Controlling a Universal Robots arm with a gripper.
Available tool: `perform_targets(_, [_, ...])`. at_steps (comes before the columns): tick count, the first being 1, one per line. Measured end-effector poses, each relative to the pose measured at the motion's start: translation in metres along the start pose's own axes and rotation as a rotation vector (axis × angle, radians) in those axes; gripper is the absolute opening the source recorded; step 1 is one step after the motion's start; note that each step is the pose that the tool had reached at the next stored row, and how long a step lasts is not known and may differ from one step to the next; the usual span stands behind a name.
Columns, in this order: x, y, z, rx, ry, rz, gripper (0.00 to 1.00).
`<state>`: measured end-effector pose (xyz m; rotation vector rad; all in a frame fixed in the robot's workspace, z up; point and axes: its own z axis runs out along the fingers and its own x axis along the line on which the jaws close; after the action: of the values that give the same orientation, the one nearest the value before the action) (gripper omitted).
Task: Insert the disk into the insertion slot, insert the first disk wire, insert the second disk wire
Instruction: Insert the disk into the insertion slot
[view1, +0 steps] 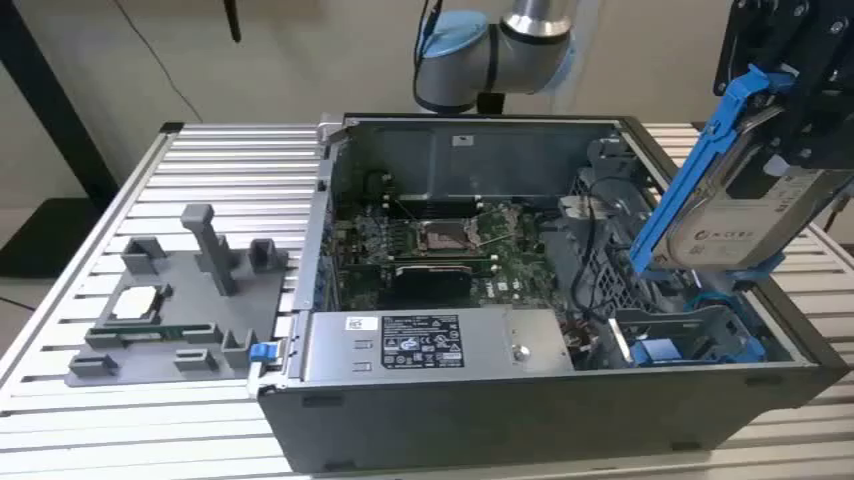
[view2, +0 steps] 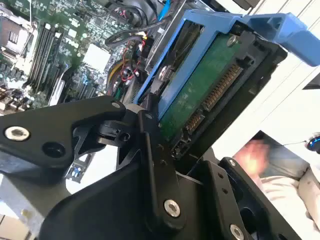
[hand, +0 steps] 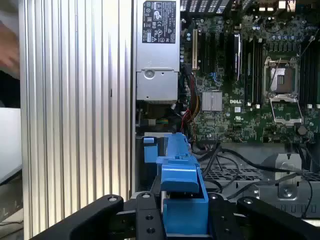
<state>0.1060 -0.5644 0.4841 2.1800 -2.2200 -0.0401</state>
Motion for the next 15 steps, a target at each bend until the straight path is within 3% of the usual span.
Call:
perform_targets(8, [0.0001,0.0000,-0.0001,0.0000,0.0010,0.000,0.00])
perform_targets(9, [0.0000,0.0000,0.0000,0.0001,0.0084,0.000,0.00])
perform_targets(10, [0.0000,0.0000,0.0000,0.0002,0.0113,0.000,0.00])
perform_targets(15, [0.0000,0.0000,0.0000,0.0002,0.0118,0.000,0.00])
